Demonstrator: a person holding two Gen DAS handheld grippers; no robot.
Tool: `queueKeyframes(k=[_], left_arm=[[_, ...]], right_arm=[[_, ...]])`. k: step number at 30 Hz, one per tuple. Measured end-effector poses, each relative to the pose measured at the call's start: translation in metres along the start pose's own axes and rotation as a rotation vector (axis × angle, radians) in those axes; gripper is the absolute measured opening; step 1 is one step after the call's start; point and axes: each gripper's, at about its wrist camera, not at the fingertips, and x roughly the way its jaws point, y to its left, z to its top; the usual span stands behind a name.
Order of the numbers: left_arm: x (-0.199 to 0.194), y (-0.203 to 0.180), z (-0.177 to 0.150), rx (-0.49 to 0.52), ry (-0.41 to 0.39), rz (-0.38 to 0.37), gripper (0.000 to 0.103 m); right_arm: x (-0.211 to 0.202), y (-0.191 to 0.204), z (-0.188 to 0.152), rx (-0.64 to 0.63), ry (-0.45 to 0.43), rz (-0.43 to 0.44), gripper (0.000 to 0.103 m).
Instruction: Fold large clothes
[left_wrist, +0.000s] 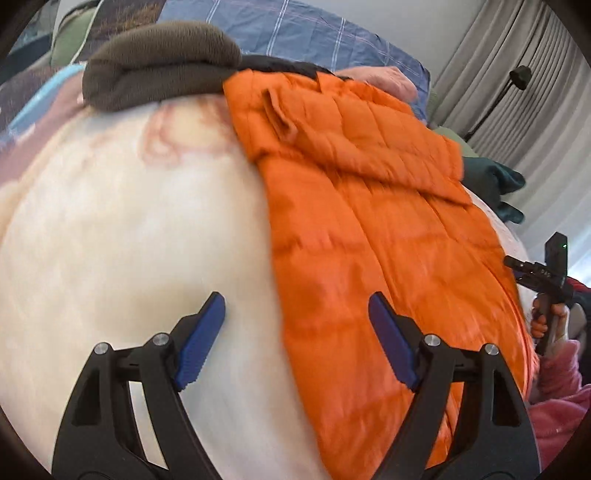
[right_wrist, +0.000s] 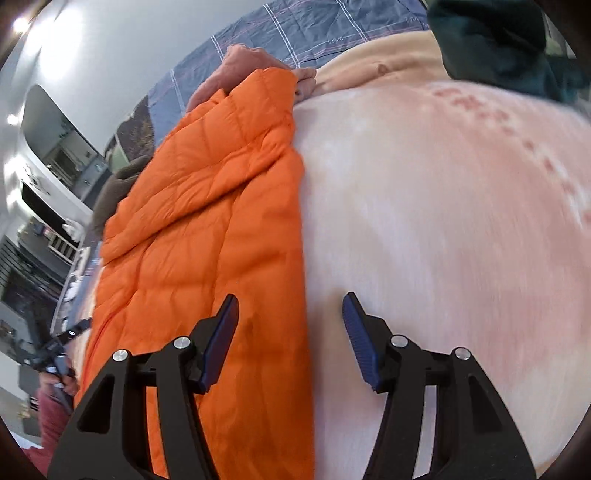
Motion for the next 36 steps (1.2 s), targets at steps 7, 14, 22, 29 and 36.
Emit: queueKeyframes(k=[7, 14, 22, 29, 36], left_arm=[[-0.015, -0.018, -0.034, 0.025, 0.028, -0.064, 0.081], [-0.034, -0.038, -0.081, 0.044, 0.058, -0.19, 0.079], [-0.052, -0.057, -0.103, 0.042, 0.044, -0.268, 0.021], [-0.105, -0.095, -0.066, 0.147, -0.15, -0.246, 0.009], [-0.206, -0.121, -0.046, 0.214, -0.406, -0.243, 0.013]], right_arm=[[-0.028, 0.008, -0.05, 0.008, -0.004, 0.046, 0.059], [-0.054, 0.01, -0.095, 0.009, -0.003, 0.161, 0.059], [-0.061, 0.021, -0.119, 0.004, 0.036, 0.303, 0.029], [-0.116, 0.046, -0.079, 0.018, -0.171, 0.376, 0.005], [-0.217, 0.085, -0.073, -0.131, -0.39, 0.397, 0.005]])
